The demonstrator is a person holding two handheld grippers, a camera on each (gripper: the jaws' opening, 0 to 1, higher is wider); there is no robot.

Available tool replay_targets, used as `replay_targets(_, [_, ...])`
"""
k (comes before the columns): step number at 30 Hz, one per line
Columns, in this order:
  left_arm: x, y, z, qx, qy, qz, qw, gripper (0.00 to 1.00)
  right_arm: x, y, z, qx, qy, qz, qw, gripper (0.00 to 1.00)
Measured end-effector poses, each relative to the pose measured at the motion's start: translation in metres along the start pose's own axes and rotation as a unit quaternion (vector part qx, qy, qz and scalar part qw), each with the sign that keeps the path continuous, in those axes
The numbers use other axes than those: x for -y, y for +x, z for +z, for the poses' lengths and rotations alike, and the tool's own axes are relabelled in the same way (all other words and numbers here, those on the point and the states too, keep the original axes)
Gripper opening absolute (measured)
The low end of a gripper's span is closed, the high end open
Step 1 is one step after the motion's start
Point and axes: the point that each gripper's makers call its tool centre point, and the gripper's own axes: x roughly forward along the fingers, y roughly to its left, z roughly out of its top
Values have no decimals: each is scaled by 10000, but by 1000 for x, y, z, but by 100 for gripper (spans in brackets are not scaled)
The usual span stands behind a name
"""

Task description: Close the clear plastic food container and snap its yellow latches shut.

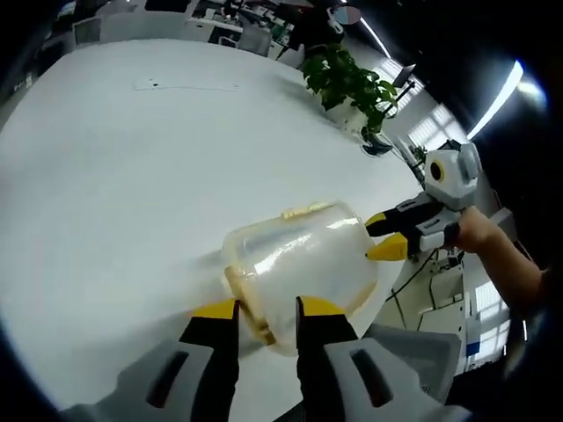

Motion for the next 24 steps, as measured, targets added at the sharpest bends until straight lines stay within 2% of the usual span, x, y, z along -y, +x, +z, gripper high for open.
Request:
replay_targets(4, [-1, 3, 0, -99, 40, -14, 9999, 22, -1, -1, 1, 22, -34, -14, 10000, 27])
replay_targets(11, [-2, 3, -2, -94, 29, 5, 10000, 23, -1, -1, 2, -17, -218, -51, 9997, 28])
replay_targets(16, [-1, 5, -2, -128, 32, 25, 9999, 24, 0, 0, 3, -93, -138, -15, 9999, 28])
replay_targets(17, [0, 5, -4, -212, 105, -4, 9997, 25, 0, 0, 3, -107, -163, -5, 9998, 29])
replay_targets(19, [1, 5, -6, -280, 176, -39, 9994, 26, -1, -2, 4, -146, -443, -38, 9989, 29])
replay_targets(24, [1, 5, -4, -212, 308, 10, 9993, 28, -2, -2, 6, -193, -629, -116, 9978, 30])
